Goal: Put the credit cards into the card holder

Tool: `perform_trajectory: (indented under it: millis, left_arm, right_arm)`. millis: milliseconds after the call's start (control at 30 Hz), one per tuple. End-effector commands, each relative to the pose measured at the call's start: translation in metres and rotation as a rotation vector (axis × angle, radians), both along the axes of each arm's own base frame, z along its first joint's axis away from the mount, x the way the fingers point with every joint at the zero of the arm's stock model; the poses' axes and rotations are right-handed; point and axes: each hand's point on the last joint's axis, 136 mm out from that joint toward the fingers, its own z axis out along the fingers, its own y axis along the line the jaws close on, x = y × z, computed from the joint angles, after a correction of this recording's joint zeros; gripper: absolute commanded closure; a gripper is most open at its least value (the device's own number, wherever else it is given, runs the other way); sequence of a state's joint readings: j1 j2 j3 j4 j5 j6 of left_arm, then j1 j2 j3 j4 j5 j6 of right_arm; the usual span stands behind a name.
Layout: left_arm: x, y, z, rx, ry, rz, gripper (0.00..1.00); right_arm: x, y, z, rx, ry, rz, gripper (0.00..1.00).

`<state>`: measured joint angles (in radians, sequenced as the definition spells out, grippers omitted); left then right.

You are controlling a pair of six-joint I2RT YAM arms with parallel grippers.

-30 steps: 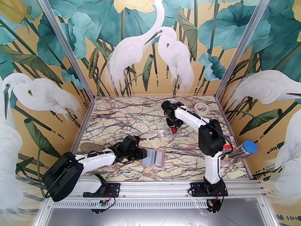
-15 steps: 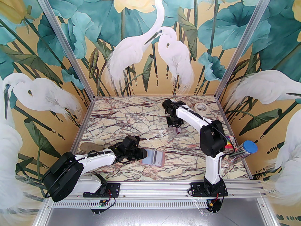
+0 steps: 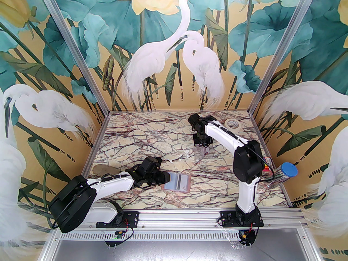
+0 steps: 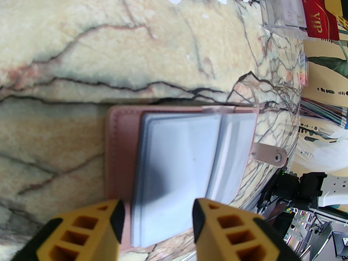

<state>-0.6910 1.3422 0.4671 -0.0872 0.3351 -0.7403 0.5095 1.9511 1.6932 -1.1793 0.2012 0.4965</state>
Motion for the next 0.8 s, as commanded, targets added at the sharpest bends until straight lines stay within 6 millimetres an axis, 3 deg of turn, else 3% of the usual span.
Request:
perform_trajectory:
  millis: [0,167,267,467,633,767]
  left_arm:
    - [-0.01,0.015,-0.02,0.072,0.05,0.007,0.52]
    - [-0.008,0.009,-0.005,0.027,0.024,0.001,0.52]
    - [-0.006,0.001,0.022,-0.046,-0.037,-0.017,0.51]
    - [-0.003,-0.014,0.114,-0.241,-0.278,-0.106,0.5]
    - [-0.015,-0.024,0.196,-0.435,-0.472,-0.205,0.43]
    - [-0.025,-0.031,0.247,-0.534,-0.568,-0.29,0.41]
  right_arm:
    - [-0.005,0.008,0.034,0.058,-0.063,-0.016,1.0]
    - [-0.018,0.023,0.052,0.194,-0.115,0.016,1.0]
    - [-0.033,0.036,0.069,0.345,-0.166,0.065,1.0]
    - [-0.074,0.057,0.116,0.673,-0.35,0.225,1.0]
    - [-0.116,0.064,0.162,0.95,-0.524,0.34,1.0]
    - [-0.143,0.072,0.19,1.134,-0.563,0.411,1.0]
